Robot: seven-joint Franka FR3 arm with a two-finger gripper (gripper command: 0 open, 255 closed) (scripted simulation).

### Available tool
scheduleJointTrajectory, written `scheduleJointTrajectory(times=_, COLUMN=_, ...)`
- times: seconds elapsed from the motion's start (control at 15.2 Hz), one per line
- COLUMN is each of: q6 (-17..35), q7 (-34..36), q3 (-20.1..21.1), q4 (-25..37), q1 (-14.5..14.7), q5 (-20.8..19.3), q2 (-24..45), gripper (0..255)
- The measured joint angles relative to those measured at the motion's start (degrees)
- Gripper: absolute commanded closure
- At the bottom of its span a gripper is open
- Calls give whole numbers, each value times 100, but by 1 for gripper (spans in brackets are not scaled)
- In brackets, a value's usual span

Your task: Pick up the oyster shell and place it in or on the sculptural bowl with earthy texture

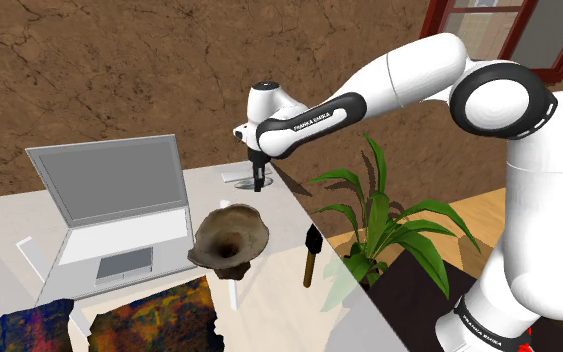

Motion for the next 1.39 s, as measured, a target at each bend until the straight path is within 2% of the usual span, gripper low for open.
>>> scheduleJointTrajectory(times=1.39, q6=-1429, q7=-221, q3=67, q4=996, q1=-4, q5=180, q2=-447, gripper=255)
